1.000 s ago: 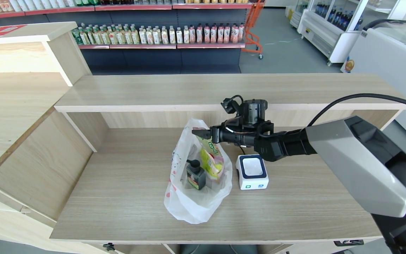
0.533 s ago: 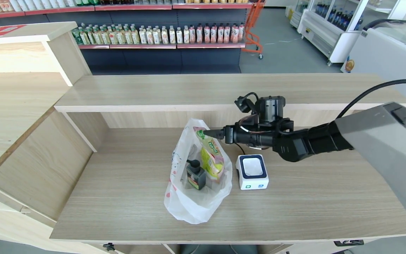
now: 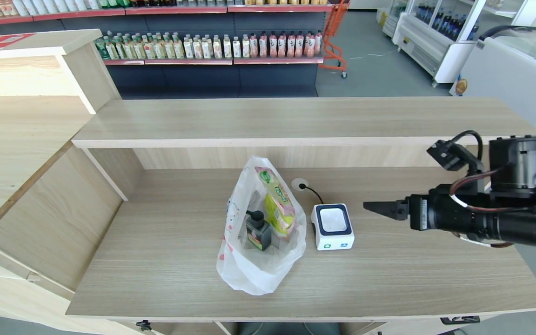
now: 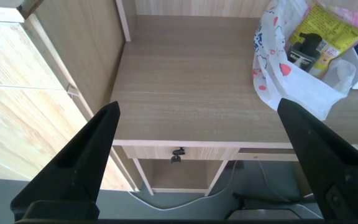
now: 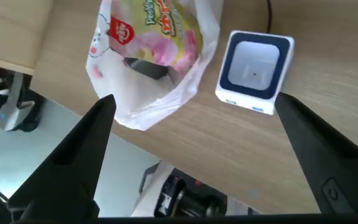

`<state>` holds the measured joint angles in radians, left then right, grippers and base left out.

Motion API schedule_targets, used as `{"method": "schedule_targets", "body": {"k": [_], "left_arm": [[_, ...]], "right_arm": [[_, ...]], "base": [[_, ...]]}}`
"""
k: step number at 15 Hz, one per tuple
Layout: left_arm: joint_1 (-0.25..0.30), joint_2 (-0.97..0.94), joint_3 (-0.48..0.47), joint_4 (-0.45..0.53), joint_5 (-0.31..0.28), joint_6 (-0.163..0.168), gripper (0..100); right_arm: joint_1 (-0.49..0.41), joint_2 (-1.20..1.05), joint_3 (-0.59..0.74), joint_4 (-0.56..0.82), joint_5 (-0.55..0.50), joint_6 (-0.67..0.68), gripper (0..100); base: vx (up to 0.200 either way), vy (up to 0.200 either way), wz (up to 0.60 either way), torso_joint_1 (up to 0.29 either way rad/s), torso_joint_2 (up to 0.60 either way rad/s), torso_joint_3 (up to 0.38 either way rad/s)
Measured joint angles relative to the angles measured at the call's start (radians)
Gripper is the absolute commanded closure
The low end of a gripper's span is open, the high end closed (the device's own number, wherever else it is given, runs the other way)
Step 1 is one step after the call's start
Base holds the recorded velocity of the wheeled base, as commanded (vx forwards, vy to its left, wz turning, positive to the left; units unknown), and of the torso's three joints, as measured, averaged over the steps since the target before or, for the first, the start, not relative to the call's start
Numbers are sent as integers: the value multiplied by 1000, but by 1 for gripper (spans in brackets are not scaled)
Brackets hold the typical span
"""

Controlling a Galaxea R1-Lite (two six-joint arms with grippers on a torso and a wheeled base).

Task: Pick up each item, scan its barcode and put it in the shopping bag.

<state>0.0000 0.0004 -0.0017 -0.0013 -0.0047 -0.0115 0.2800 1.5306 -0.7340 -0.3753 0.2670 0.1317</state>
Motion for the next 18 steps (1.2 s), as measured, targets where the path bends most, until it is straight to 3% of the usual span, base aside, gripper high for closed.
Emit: {"method": "schedule_targets", "body": {"k": [4,9,12,14,18], "left_arm": [[0,0,0,0,0,0,0],[0,0,0,0,0,0,0],[0,0,0,0,0,0,0],[0,0,0,0,0,0,0],[0,0,0,0,0,0,0]], "right_arm": [[-80,-281,261,24,-158,-10,0],[-114,-812,583,82,-233,-4,0],[-174,-1171,675,236,-236,-30,0],[-245,-1354,710,336,-247,-115,0],[-282,-1501,732,375,-265,-134,0]], "base": [[0,0,0,0,0,0],[0,0,0,0,0,0],[0,0,0,0,0,0],[0,0,0,0,0,0],[0,0,0,0,0,0]]}}
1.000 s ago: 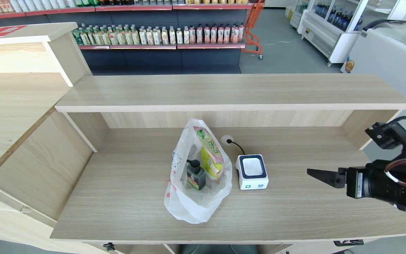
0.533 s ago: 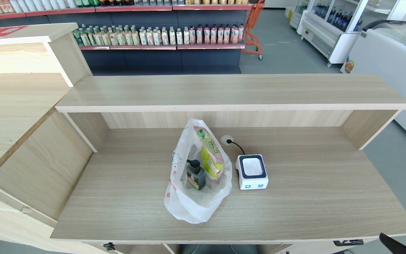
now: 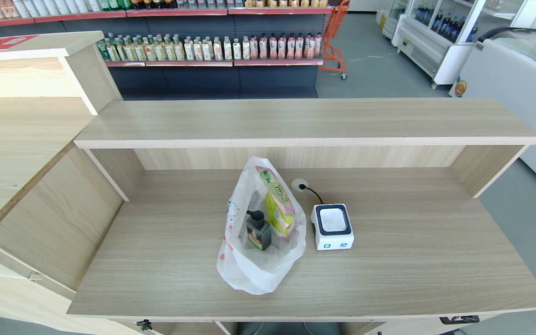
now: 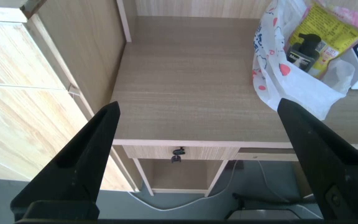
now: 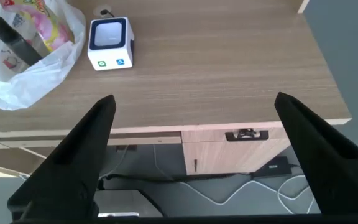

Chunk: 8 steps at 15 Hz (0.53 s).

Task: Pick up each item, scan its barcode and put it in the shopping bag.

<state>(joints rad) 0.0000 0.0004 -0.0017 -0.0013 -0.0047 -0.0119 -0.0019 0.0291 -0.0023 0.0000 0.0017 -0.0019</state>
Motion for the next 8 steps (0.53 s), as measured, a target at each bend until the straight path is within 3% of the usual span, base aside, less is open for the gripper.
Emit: {"method": "schedule_targets", "body": {"k": [2,3,8], "left_arm": [[0,0,0,0,0,0,0],[0,0,0,0,0,0,0],[0,0,0,0,0,0,0]], "right_arm": [[-2,-21,1,-1,0,5,0],[-2,-27,2,-2,0,9,100],[-3,-34,2,1,-2,8,100]], "base": [[0,0,0,0,0,0],[0,0,0,0,0,0],[0,0,0,0,0,0]]}}
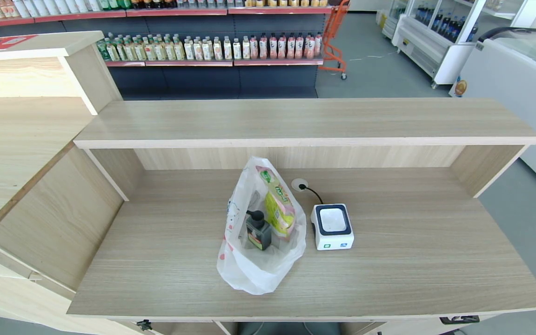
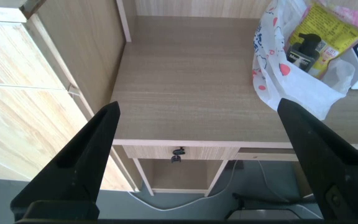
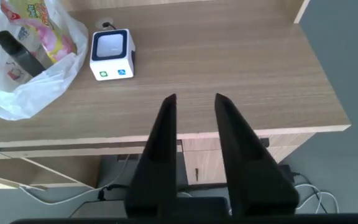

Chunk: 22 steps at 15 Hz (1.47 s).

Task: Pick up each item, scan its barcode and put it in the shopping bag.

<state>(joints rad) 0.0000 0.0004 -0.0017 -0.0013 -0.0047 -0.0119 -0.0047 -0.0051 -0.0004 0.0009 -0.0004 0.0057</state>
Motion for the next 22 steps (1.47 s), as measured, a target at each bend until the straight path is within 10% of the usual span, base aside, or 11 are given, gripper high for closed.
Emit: {"method": "schedule_targets", "body": {"k": [22], "left_arm": [[0,0,0,0,-1,7,0]], "right_arm": [[0,1,0,2,0,0,100]], "base": [[73,0,0,1,0,0]]}}
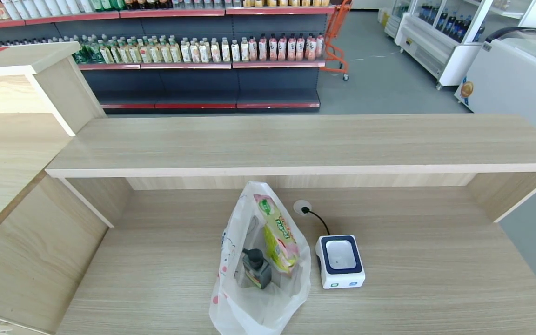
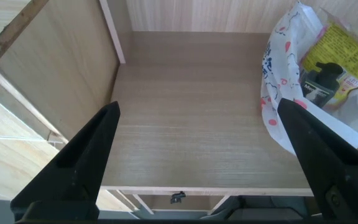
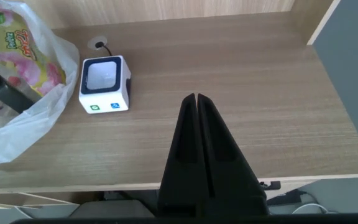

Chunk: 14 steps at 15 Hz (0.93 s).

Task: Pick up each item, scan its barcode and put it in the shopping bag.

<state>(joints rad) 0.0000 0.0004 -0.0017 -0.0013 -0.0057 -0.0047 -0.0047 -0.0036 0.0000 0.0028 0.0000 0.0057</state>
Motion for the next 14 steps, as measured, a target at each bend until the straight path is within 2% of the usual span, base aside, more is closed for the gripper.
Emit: {"method": "schedule_targets", "body": {"k": [14], "left_arm": [[0,0,0,0,0,0,0]], "right_arm": [[0,1,0,0,0,0,100]], "base": [[0,0,0,0,0,0]]}}
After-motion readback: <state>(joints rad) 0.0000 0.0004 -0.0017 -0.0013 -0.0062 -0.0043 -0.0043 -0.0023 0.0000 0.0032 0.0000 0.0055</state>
